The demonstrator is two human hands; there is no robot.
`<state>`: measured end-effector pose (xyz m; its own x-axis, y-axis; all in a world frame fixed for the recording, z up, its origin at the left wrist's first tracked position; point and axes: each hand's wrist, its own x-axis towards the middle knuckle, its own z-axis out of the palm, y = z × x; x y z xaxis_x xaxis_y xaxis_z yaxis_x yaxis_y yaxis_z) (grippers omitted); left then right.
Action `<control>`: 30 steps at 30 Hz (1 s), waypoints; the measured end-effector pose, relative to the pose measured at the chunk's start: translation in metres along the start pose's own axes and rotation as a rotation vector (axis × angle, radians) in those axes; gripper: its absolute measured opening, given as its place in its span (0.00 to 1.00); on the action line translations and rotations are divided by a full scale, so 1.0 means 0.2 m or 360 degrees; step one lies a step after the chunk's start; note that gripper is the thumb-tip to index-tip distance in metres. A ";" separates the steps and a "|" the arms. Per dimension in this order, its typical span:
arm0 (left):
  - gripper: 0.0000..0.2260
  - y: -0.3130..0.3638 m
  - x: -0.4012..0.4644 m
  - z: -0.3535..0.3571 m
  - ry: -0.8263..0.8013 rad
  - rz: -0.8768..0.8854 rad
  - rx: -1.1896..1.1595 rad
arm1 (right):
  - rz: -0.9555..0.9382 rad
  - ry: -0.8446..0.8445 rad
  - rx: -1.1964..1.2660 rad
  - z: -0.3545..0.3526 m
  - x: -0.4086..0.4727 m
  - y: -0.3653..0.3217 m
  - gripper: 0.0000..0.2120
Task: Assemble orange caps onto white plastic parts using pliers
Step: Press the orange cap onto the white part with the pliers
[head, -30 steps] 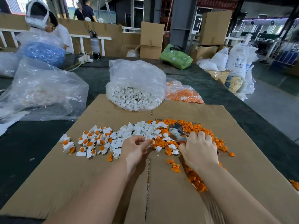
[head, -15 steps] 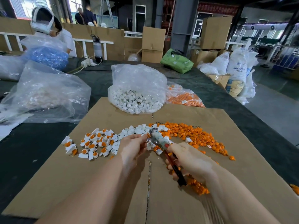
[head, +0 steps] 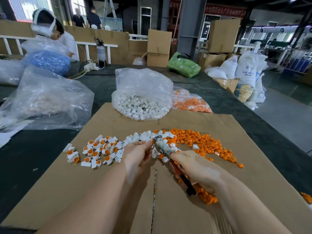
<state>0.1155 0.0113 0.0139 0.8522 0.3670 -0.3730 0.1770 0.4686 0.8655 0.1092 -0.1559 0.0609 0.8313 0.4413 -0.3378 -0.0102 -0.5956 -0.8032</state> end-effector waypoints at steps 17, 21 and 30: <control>0.03 -0.01 0.00 0.02 0.0014 -0.0023 -0.0028 | -0.0193 0.0238 -0.0496 0.06 -0.01 0.01 0.14; 0.05 -0.04 -0.01 0.02 0.0019 0.0004 -0.0005 | -0.0209 0.0326 -0.0548 0.08 0.00 0.03 0.14; 0.06 -0.07 0.00 0.04 0.0083 0.0047 0.0038 | -0.0176 0.0414 -0.0211 0.07 -0.02 0.10 0.12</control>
<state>0.1164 -0.0019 0.0045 0.8304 0.4223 -0.3633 0.1642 0.4377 0.8840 0.0976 -0.1603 0.0406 0.9380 0.3316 -0.1014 0.1463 -0.6437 -0.7512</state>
